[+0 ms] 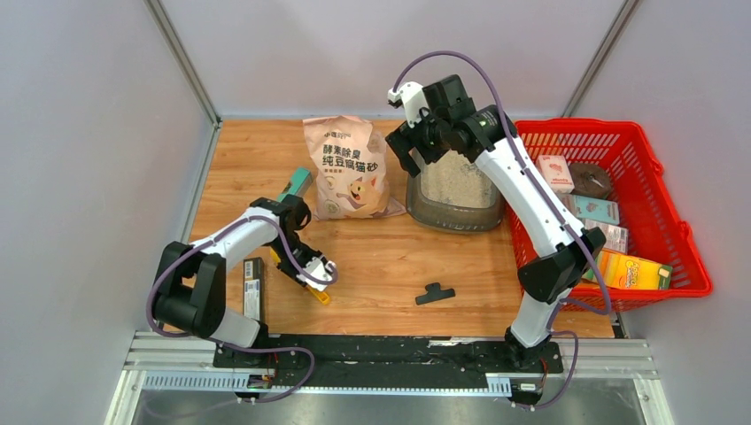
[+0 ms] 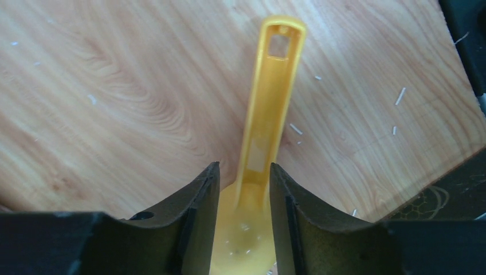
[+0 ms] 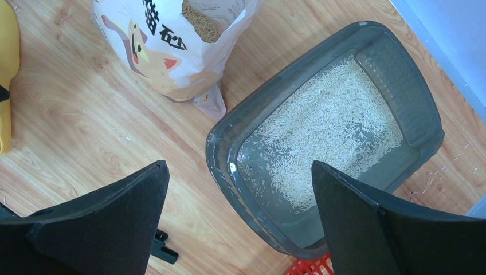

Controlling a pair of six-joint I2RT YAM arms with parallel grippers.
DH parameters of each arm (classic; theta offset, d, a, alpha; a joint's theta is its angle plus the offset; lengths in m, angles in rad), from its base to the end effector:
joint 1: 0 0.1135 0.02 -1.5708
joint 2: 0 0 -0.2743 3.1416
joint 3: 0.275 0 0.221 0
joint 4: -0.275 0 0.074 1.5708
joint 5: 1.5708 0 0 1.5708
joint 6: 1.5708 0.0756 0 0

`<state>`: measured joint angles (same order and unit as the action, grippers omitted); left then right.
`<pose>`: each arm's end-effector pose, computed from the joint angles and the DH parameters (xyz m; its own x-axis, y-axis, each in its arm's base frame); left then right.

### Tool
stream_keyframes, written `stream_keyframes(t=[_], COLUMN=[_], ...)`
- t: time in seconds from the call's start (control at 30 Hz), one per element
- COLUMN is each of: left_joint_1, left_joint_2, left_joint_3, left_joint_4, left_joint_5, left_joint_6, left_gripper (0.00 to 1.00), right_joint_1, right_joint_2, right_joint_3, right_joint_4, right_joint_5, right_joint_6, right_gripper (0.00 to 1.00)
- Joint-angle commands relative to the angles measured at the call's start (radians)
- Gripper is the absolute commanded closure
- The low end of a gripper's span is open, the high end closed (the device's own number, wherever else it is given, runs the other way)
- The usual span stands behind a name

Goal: Fill the litter box with clean litter

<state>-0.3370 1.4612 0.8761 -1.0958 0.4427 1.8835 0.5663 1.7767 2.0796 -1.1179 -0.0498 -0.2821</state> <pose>0.1637 -0.0917 0.1773 0.5306 0.7251 -0.4389 0.8143 -0.5799 0.0264 0.3049 0.1983 0.3939 -0.4327 -0.6045 -0.6688 -0.7133 0.6833 -0.1561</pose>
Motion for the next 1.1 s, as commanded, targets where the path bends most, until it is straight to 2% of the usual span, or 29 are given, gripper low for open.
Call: stream_keyframes(t=[0.0, 0.07, 0.2, 0.37, 0.6, 0.77, 0.83, 1.07], left_joint_1=[-0.017, -0.028, -0.039, -0.056, -0.094, -0.108, -0.111, -0.114], left_joint_2=[-0.001, 0.002, 0.016, 0.036, 0.070, 0.093, 0.099, 0.044], left_joint_3=[-0.029, -0.038, -0.042, -0.031, 0.000, 0.023, 0.029, 0.029], left_joint_4=[0.032, 0.062, 0.074, 0.090, 0.033, 0.028, 0.019, 0.014], left_joint_5=[0.019, 0.010, 0.010, 0.001, -0.054, -0.065, -0.075, -0.073], left_joint_6=[0.029, 0.013, -0.001, -0.034, -0.046, -0.083, -0.092, -0.112], left_gripper=[0.56, 0.60, 0.63, 0.74, 0.70, 0.72, 0.70, 0.48], right_joint_1=[0.003, 0.003, 0.003, 0.003, 0.003, 0.003, 0.004, 0.003], right_joint_2=[-0.039, -0.033, -0.023, -0.011, -0.002, 0.003, 0.003, 0.004], right_joint_3=[0.004, 0.010, 0.017, 0.030, 0.034, 0.042, 0.040, 0.034], right_joint_4=[0.012, 0.015, 0.012, 0.012, 0.010, 0.009, 0.007, 0.004], right_joint_5=[0.021, 0.019, 0.011, 0.008, 0.004, 0.004, 0.002, -0.004], right_joint_6=[-0.014, -0.012, -0.006, -0.009, -0.014, -0.014, -0.015, -0.020], right_gripper=[0.00, 0.00, 0.00, 0.00, 0.00, 0.00, 0.00, 0.00])
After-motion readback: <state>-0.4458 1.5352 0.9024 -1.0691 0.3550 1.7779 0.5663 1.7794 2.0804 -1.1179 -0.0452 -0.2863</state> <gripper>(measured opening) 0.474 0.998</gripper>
